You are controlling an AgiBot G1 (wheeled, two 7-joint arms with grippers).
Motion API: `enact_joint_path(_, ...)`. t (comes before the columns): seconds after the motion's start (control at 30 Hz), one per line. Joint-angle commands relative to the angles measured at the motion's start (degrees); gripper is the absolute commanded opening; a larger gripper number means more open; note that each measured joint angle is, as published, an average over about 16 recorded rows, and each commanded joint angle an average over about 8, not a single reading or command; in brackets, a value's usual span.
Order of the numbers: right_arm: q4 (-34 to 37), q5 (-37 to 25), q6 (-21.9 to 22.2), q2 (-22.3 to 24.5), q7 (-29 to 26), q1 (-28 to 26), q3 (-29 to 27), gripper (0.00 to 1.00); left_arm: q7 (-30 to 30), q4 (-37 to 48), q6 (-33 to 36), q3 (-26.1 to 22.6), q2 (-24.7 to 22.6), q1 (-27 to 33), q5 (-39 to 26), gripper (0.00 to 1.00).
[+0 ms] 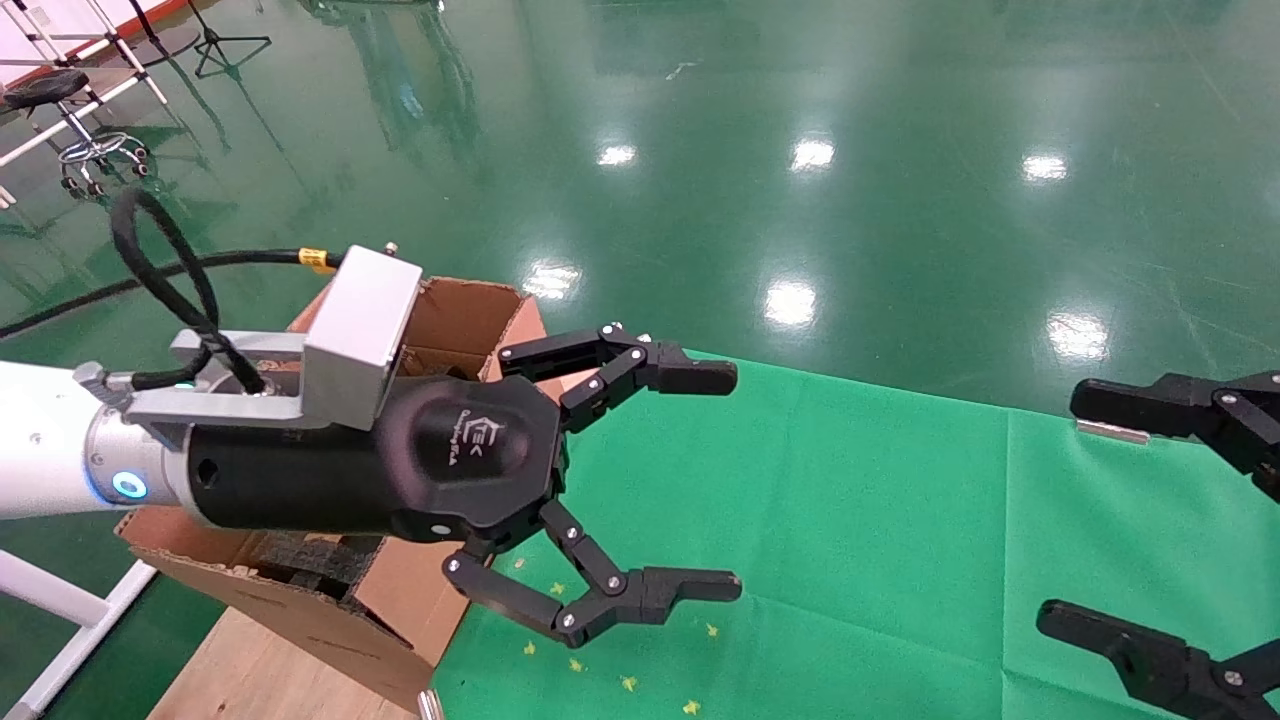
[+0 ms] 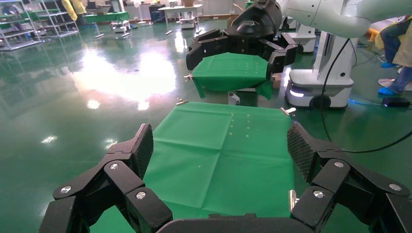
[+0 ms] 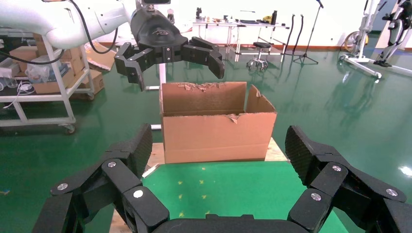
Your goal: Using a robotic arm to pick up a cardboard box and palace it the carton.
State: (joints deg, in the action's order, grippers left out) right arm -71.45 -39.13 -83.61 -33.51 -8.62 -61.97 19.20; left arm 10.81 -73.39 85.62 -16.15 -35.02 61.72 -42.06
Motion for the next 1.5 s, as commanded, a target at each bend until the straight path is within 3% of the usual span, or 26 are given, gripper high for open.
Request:
enact_joint_path(0.03,0.00,0.00,0.00,0.00,0.00,0.00,0.00,1.00,0.00,0.00,0.00,0.00,0.00,0.00,0.00,1.00)
enact_joint_path(1.5,0.00,0.00,0.00,0.00,0.00,0.00,0.00,1.00,0.00,0.00,0.00,0.00,0.00,0.00,0.01,1.00)
